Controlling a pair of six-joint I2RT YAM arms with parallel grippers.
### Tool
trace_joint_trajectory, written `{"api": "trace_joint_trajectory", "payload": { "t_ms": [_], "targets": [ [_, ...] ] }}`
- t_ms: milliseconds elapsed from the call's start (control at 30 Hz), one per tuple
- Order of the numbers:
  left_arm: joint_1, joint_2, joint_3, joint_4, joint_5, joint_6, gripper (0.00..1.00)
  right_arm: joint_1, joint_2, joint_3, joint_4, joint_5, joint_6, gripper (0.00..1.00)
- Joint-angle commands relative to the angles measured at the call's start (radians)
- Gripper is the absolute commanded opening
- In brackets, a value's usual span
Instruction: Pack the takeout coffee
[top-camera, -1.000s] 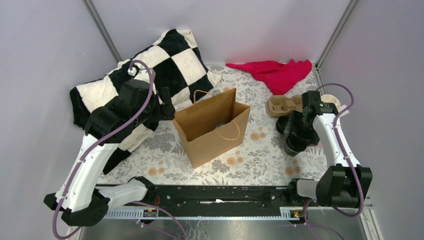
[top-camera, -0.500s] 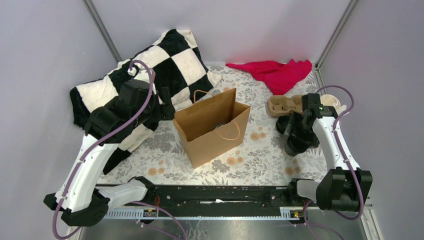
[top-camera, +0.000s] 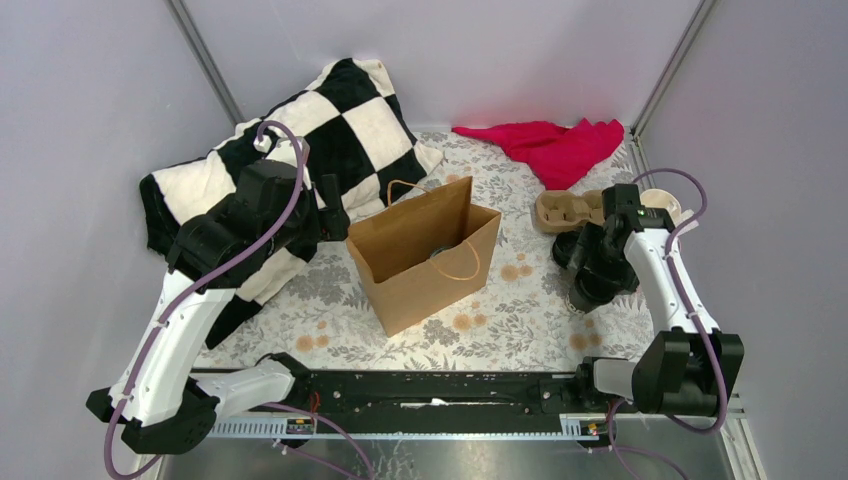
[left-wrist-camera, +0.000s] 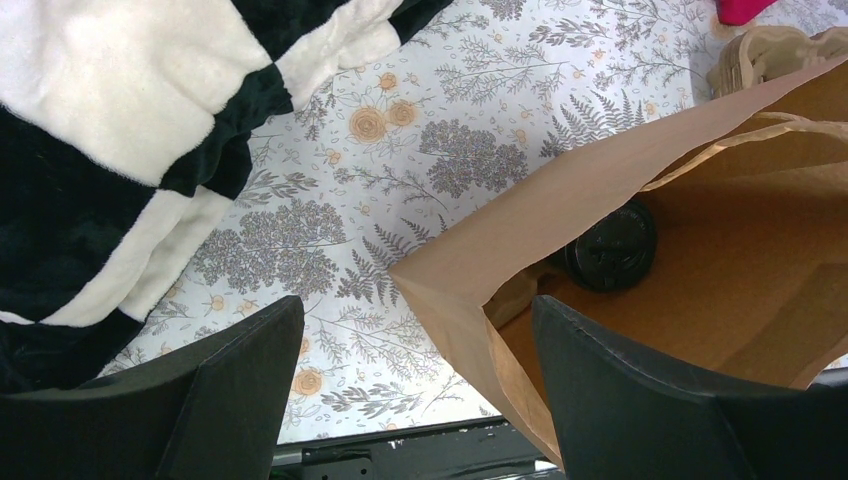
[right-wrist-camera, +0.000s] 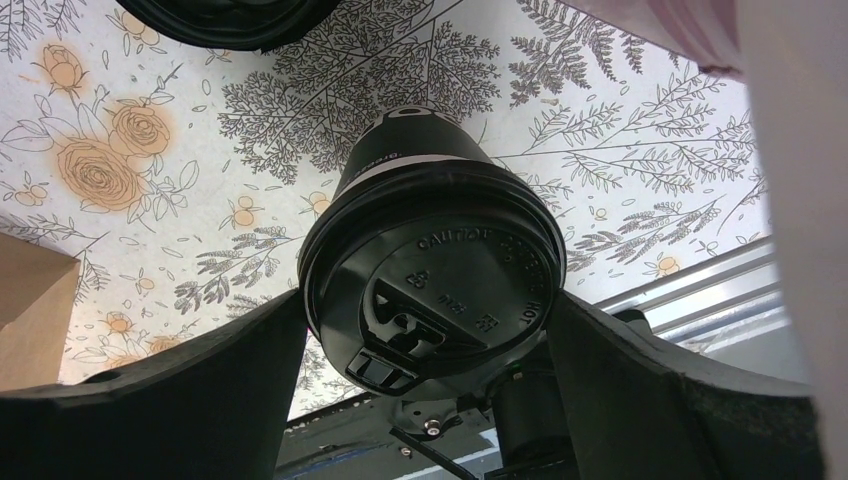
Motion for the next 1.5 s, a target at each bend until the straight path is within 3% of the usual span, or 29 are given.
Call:
{"api": "trace_joint_trajectory", "payload": {
  "t_ms": [0,100,367,767,1467],
  "targets": [
    [0.004,-0.010,-0.009,0.034,0.010,0.001,0.88,-0.003,0.051,0.051,-0.048,-0.003,-0.011,0.95],
    [0.005,-0.006,-0.003,0.033,0.009,0.005,0.88,-0.003,0.046,0.085,-0.069,-0.021,-0.015,0.99],
    [0.004,-0.003,-0.006,0.034,0.013,0.008,0.87,-0.003,0.042,0.174,-0.129,-0.013,-0.010,1.00],
    [0.004,-0.009,-0.010,0.039,0.011,0.017,0.88,-0.004,0.026,0.097,-0.100,0.005,0.000,1.00],
    [0.004,-0.008,-0.006,0.036,0.008,0.020,0.88,-0.005,0.032,0.047,-0.049,0.004,-0.008,0.87]
  ]
}}
